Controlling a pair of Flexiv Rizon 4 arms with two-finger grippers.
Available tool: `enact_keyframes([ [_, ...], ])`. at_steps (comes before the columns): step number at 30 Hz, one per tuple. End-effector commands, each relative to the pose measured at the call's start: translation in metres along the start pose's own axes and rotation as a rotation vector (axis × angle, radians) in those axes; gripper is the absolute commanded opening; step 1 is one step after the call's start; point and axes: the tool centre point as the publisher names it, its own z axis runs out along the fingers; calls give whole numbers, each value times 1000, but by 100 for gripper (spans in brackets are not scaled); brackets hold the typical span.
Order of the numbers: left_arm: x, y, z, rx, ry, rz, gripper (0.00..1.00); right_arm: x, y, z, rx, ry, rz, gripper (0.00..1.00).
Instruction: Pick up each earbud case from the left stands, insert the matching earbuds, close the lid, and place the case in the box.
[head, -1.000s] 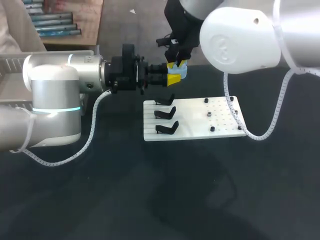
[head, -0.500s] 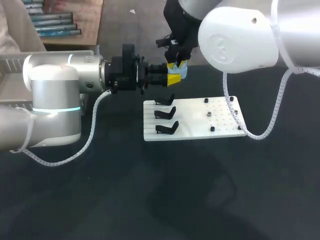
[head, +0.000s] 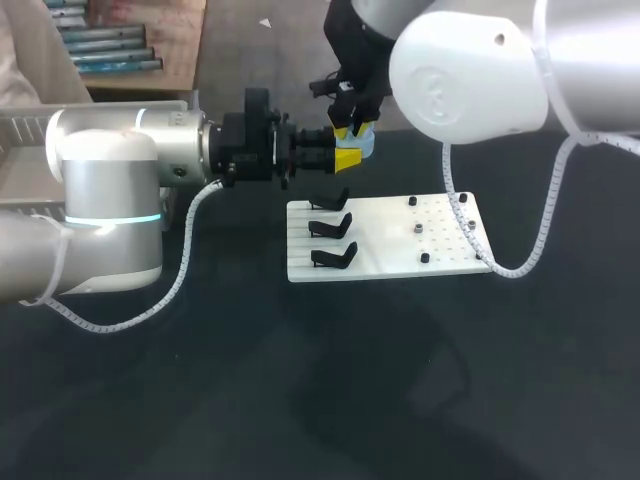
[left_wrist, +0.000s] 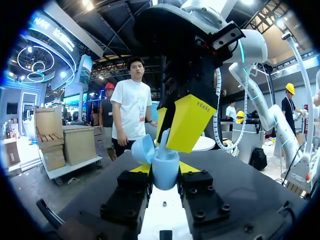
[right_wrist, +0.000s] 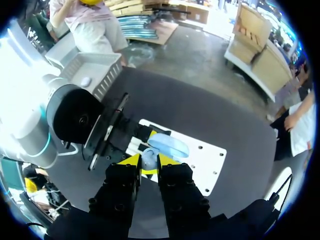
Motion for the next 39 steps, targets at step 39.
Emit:
enact_keyframes([
  [39, 0, 0, 0, -1, -2, 1, 0, -14, 3, -32, 10, -93, 2, 32],
])
